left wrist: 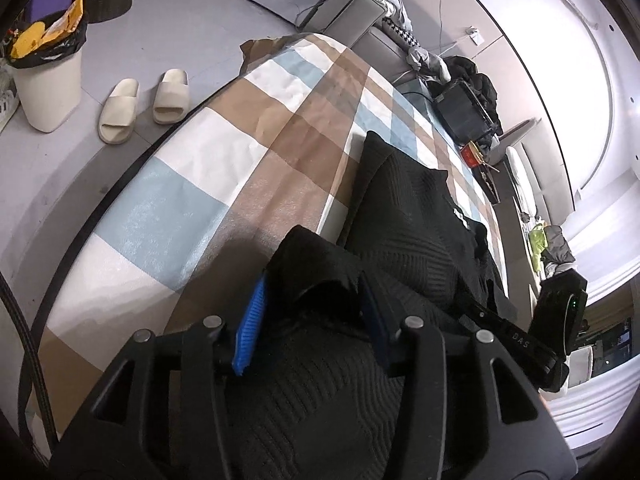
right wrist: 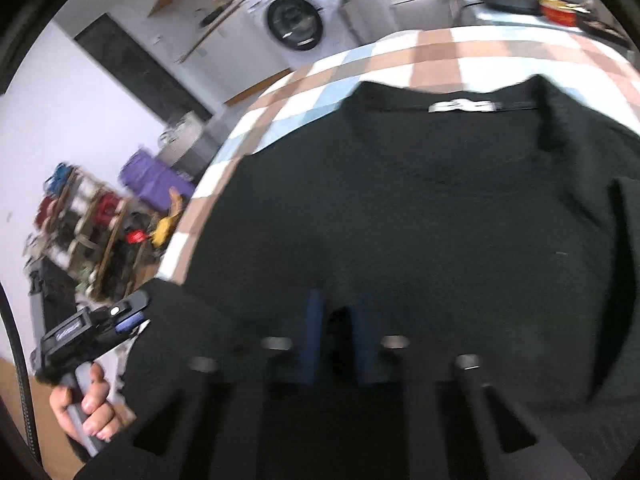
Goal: Fold small clothes
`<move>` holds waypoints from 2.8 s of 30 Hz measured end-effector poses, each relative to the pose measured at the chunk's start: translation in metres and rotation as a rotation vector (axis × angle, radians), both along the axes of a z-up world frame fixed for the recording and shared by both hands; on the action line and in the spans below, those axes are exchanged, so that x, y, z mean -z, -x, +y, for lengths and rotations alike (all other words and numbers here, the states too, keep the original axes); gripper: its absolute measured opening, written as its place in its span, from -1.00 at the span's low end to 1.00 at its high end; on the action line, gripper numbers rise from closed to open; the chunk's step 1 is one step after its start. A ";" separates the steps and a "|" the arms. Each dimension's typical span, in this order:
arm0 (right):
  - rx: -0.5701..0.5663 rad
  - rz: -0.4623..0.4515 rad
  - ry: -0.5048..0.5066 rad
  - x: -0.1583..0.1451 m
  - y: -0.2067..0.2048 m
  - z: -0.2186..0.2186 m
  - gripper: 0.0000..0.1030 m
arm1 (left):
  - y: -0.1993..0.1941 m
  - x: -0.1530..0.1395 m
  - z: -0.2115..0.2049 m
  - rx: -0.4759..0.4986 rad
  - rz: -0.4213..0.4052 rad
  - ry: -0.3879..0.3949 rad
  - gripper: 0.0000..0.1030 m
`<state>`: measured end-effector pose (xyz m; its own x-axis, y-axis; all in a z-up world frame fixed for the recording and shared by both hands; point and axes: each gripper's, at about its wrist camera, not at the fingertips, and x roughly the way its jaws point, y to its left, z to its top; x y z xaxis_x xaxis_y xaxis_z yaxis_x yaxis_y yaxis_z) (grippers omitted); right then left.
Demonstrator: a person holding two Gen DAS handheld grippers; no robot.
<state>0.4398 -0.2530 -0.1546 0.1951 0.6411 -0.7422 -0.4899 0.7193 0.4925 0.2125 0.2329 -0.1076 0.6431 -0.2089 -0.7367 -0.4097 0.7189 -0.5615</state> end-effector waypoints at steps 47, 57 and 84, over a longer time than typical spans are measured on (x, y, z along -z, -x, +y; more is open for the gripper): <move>0.708 -0.004 -0.014 -0.032 0.031 -0.285 -0.19 | -0.035 -0.033 -0.008 -0.006 -0.132 -0.018 -0.87; 0.719 -0.102 -0.108 -0.053 0.026 -0.293 -0.91 | -0.058 -0.045 -0.005 -0.003 -0.164 -0.036 -0.90; 0.733 -0.065 -0.075 -0.059 -0.085 -0.269 -0.22 | -0.174 -0.033 0.000 -0.006 -0.033 -0.149 -0.04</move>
<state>0.5245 -0.5221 -0.0959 0.6348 0.3782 -0.6738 0.0732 0.8387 0.5397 0.3865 0.2330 -0.0741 0.6684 -0.0949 -0.7377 -0.3971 0.7932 -0.4618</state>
